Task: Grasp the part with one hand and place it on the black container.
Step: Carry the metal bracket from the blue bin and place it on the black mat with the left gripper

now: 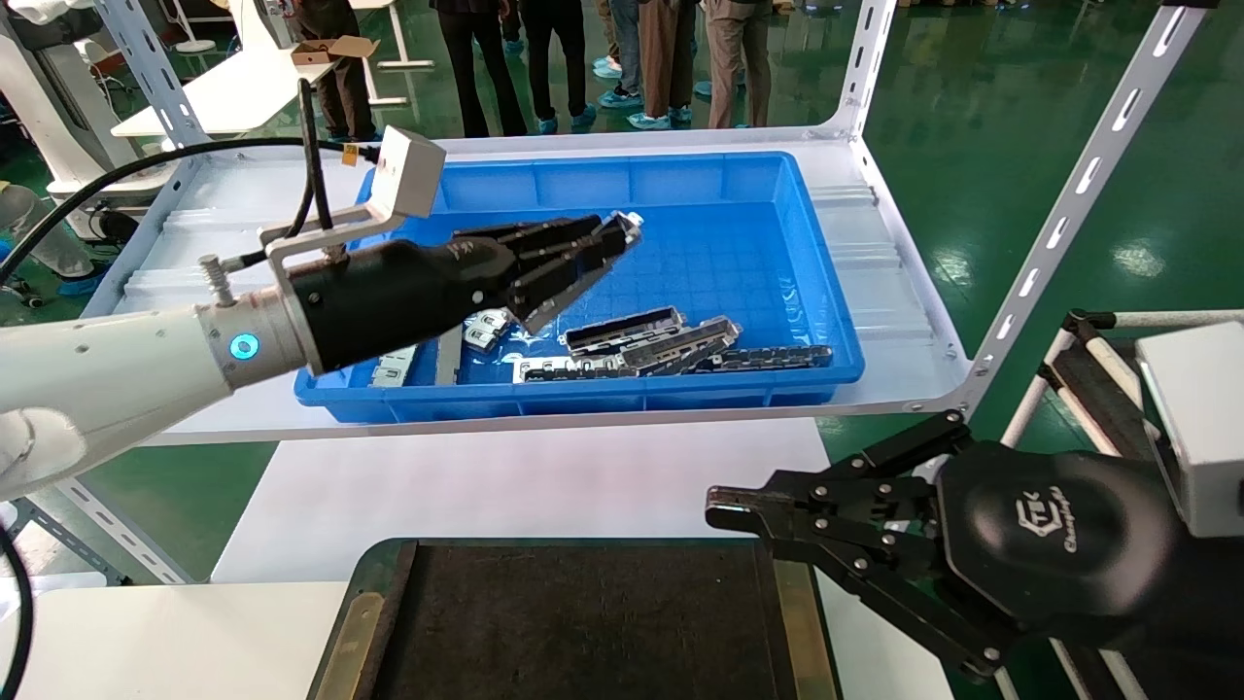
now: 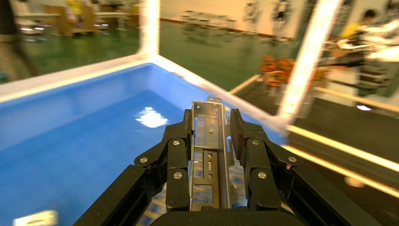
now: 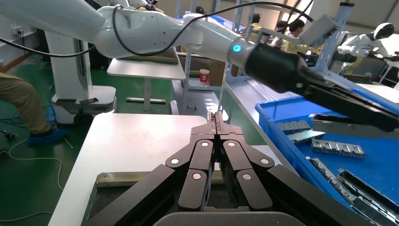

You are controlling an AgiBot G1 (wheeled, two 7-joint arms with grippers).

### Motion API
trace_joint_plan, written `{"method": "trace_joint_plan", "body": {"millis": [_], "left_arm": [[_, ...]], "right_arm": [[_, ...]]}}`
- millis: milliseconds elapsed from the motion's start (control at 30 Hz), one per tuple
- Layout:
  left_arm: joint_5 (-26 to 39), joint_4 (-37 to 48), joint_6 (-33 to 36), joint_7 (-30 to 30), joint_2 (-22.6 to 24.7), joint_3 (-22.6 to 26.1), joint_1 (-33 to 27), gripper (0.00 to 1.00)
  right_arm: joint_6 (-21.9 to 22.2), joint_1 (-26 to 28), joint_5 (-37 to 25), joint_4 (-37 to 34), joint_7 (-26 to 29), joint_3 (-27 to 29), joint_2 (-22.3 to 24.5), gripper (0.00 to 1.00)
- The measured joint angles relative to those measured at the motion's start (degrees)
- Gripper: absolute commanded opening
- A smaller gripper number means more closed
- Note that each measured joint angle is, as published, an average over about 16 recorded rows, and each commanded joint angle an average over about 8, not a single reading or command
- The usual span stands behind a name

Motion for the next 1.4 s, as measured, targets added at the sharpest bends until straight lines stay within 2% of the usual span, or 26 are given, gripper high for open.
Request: {"method": "trace_joint_plan", "body": {"millis": [367,600,1033,1400], "left_arm": [[-1.49,-25.12,-1.1,-13.62,-7.5,0.55,11.69,0.0],[-1.92,-34.77,-2.66,-17.92,-10.33,1.1,18.11,0.0],[-1.08,-37.75,-5.25,-18.1,-10.6,2.96,27.89,0.0],[4.2,-37.45,-16.04,-19.06,-7.69,5.25,36.81,0.0]], "right_arm": [[0.0,0.0,0.0,0.0,0.0,-0.01,0.0,0.0],[0.0,0.0,0.01,0.0,-0.01,-0.01,0.0,0.0],[0.01,0.0,0.01,0.0,-0.01,-0.02,0.01,0.0],[0.01,0.01,0.02,0.0,-0.01,-0.03,0.01,0.0]]}}
